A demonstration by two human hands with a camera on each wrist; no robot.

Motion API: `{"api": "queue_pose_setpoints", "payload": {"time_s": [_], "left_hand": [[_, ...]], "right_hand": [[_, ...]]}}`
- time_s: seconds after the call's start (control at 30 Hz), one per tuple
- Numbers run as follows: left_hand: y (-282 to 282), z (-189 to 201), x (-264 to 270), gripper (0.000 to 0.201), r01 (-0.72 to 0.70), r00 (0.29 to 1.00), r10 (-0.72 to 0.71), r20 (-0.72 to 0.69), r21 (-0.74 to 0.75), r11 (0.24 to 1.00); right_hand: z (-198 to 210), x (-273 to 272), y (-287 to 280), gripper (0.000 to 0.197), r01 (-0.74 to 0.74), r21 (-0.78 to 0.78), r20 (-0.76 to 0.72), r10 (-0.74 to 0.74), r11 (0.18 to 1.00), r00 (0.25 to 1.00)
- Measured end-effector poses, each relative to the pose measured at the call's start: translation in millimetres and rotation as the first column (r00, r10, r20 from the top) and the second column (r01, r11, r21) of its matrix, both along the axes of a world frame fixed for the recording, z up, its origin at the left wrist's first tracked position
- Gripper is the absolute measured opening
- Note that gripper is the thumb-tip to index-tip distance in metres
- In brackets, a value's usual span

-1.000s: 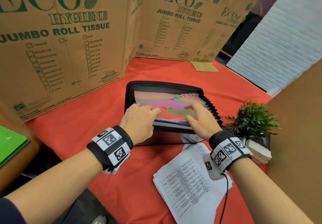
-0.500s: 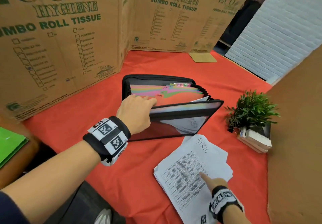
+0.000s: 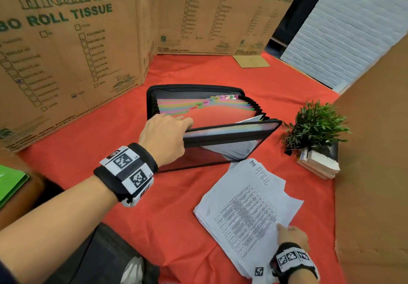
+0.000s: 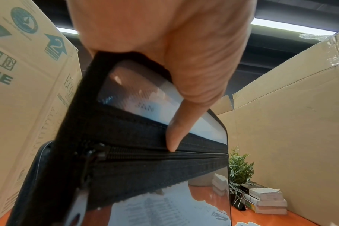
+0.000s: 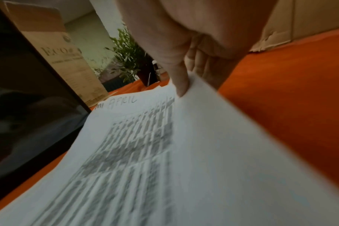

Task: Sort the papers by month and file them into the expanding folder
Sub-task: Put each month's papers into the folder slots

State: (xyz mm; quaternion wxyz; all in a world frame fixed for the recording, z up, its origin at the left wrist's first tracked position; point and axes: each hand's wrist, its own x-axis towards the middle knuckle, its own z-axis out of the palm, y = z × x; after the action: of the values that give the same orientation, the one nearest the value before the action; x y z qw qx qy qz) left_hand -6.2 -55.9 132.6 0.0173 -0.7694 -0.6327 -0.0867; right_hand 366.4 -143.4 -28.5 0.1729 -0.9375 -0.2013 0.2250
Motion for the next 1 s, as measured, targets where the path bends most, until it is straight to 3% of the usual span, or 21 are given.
{"api": "queue_pose_setpoints", "payload": {"time_s": [0.07,0.17,0.27,0.37,0.43,0.53,0.67,0.73,0.8,0.9,1.0], "left_hand": [[-0.8,0.0,0.6,0.025,0.0,1.0,0.0,0.0,0.005,1.0],[-3.0,-0.3,1.2,0.024,0.012,1.0,-0.012,-0.001,0.009,1.0],[-5.7,-0.4,2.0,0.023,0.015,1.0,-0.015,0.001,0.02,1.0],[-7.4,-0.8,3.4,0.023,0.005,1.0,-0.005,-0.012,0.01,1.0],[-8.3,-0.4,4.0,0.023,0.006,1.0,-0.006,-0.004,0.012,1.0],[-10.1,-1.2,3.7,0.021,0.011,1.0,-0.011,0.01,0.016,1.0],[-11.9,-2.2,3.7,0.023,0.023,1.0,-0.023,0.012,0.033,0.999],[-12.3,-4.5,2.9,0.023,0.041,0.998,-0.043,0.037,0.045,0.998],[-11.6,-8.3,2.0,0.025,0.065,0.997,-0.067,0.046,0.045,0.997],[-10.4,-11.3,1.3,0.031,0.088,0.995,-0.088,0.035,0.021,0.996],[-9.6,-12.4,2.4,0.032,0.084,0.996,-0.084,0.019,0.011,0.996]], "right_hand": [[2.3,0.7,-4.7,0.015,-0.014,0.081,0.082,0.007,0.997,0.997],[4.7,-2.3,-9.3,0.011,-0.076,0.222,0.173,0.037,0.972,0.984],[6.9,-9.6,-8.4,0.014,-0.058,0.32,0.055,0.043,0.946,0.998],[0.6,-11.5,-4.7,0.019,-0.089,0.22,-0.105,0.114,0.971,0.988],[-2.2,-14.3,-2.2,0.01,-0.128,0.185,-0.146,0.156,0.974,0.977],[-6.8,-17.7,-0.7,0.018,-0.156,0.269,-0.168,0.206,0.95,0.964],[-5.3,-16.4,0.4,0.01,-0.003,0.365,-0.298,0.12,0.931,0.947],[6.3,-13.9,7.5,0.02,0.034,0.454,-0.372,0.154,0.89,0.915],[37.9,-10.8,18.3,0.035,-0.075,0.59,-0.298,0.303,0.804,0.905],[119.2,-4.7,35.8,0.044,-0.414,0.678,0.041,0.531,0.607,0.847],[200.7,-4.9,53.4,0.035,-0.613,0.661,0.345,0.55,0.433,0.761]]}}
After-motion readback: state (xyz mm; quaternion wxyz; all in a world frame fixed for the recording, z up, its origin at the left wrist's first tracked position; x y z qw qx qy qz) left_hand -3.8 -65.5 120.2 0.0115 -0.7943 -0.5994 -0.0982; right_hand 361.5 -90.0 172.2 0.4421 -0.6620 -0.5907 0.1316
